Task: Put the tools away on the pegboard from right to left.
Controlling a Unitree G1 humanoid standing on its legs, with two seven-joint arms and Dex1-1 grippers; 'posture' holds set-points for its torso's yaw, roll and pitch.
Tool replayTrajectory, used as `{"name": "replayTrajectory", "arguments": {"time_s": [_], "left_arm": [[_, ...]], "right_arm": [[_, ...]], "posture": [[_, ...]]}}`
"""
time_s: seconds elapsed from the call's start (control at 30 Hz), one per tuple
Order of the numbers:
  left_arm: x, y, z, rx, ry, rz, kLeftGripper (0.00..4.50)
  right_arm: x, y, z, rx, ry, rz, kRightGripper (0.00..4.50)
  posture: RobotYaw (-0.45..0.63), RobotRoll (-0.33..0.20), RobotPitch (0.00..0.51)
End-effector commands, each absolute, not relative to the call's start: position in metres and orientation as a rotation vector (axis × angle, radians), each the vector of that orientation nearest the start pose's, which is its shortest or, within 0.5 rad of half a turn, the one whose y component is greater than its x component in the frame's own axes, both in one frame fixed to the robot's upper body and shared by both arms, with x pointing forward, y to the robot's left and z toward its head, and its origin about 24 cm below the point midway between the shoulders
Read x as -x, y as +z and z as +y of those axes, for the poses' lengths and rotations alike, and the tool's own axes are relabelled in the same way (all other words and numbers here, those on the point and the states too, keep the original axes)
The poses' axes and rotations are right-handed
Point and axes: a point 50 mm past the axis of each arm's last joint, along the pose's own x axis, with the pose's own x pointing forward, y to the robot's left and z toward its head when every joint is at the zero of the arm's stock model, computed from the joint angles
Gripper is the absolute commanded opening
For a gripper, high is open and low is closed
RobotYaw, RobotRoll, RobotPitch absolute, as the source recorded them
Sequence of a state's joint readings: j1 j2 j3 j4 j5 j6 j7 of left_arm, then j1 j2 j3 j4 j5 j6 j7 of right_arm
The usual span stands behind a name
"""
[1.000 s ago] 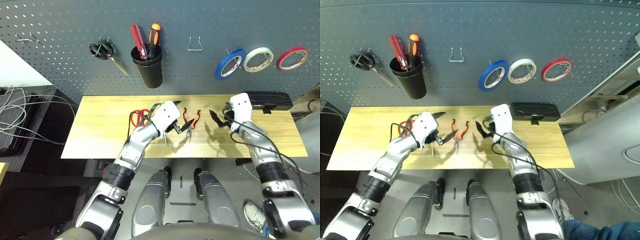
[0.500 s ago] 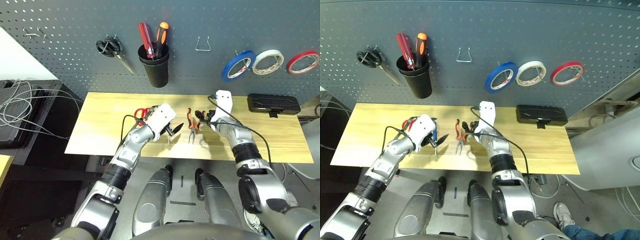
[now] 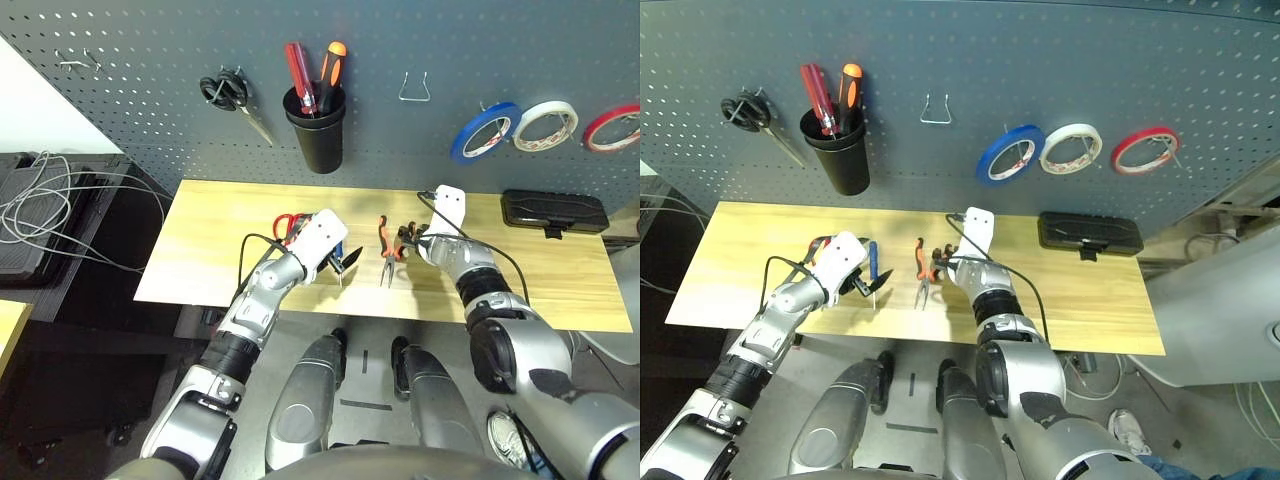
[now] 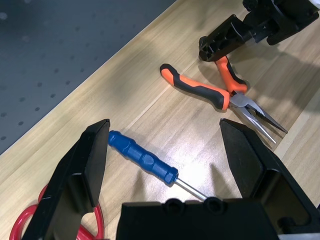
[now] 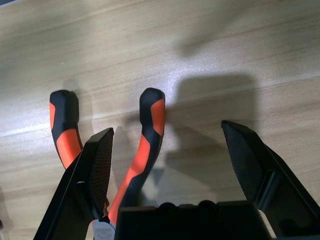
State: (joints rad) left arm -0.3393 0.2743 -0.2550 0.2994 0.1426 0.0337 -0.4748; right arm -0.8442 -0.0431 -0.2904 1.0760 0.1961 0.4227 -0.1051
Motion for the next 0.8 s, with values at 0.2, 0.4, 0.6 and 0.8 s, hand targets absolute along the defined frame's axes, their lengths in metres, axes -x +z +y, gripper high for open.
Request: {"name": "replayTrajectory", "arguments": {"time_s": [0.2,0.4,0.6,0.8], "left_arm": [[-0.293,0.047,0.113,-0.432,-0.782,0.091,4.50],[-0.295,0.050,0.114,-0.407,-0.772,0.039,4.50],[-0.290,0.061,0.116,-0.354,-0.768,-0.062,4.50],[-0.284,0.078,0.122,-0.322,-0.718,-0.213,4.50]], "right_arm": [[-0.354,0.001,-0.132,-0.298,-0.097,0.788,2.10],[-0.362,0.013,-0.131,-0.229,-0.006,0.731,0.27],[-0.367,0.037,-0.120,-0.116,0.221,0.622,0.27],[-0.357,0.071,-0.119,0.026,0.380,0.411,0.27]], "posture": [[0.20,0.000,0.263],[0.18,0.000,0.252],[0.17,0.000,0.239],[0.16,0.000,0.231]]}}
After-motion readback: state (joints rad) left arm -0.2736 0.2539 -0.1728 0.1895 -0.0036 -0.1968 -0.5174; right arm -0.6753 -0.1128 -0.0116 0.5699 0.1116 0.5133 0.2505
